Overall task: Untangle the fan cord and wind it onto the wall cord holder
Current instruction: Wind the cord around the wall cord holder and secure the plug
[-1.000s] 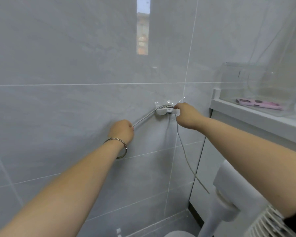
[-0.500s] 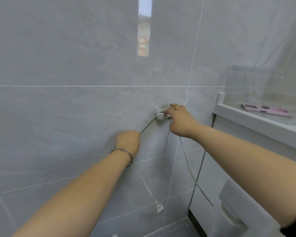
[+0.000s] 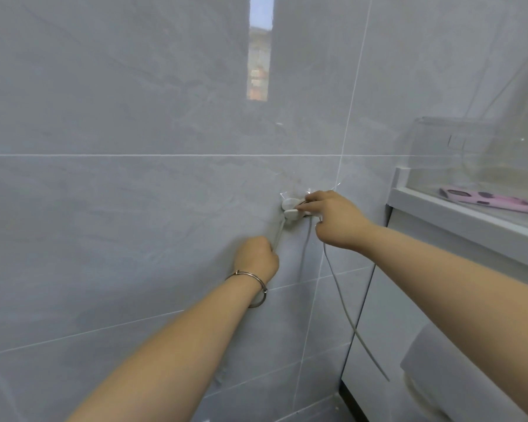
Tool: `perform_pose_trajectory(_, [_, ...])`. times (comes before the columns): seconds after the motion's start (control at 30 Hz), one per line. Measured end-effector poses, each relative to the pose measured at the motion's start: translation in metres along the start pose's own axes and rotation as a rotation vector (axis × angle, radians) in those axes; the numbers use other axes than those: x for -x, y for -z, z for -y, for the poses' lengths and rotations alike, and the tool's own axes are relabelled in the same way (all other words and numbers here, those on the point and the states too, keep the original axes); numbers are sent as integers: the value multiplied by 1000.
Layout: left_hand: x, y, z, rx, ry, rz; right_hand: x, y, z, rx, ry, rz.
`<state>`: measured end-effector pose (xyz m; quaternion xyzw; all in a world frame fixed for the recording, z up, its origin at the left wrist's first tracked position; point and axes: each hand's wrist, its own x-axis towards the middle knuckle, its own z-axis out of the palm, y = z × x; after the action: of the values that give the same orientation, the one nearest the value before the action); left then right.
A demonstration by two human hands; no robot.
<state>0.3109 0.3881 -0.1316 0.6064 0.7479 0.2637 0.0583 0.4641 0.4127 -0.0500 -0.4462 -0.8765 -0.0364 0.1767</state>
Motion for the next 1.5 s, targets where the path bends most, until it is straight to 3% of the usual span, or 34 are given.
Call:
perform_pose_trajectory(0.2, [-9, 12, -15, 379, -32, -180, -4, 9, 3, -128, -97, 10])
perform_pose_trajectory(0.43, [-10, -1, -23, 771, 33, -30, -6, 9, 0, -223, -127, 3])
perform_pose_trajectory(0.7, [-12, -7, -37, 477, -53, 18, -6, 6, -4, -336, -149, -19])
perform_pose_trajectory(0.83, [-19, -7, -46, 541, -47, 93, -10, 6, -7, -440, -187, -36])
perform_pose_trajectory(1.0, [-25, -8, -55, 1001, 149, 224, -16, 8, -17, -726, -306, -50])
perform_pose_trajectory(1.13, [-20, -8, -58, 1342, 240, 398, -17, 12, -32, -1031, -467, -250])
perform_pose_trajectory(1.27, [-20, -4, -61, 1522, 275, 455, -15, -1, -57, -903, -673, -412])
perform_pose_trajectory(1.33, [-17, -2, -62, 1575, 279, 468, -13, -10, -64, -841, -739, -270])
perform_pose_trajectory(1.43, [-16, -3, -60, 1637, 277, 486, -5, -29, -69, -825, -750, 112])
perform_pose_trajectory(1.5, [-16, -3, -59, 1664, 279, 496, 0, -40, -68, -840, -751, 196])
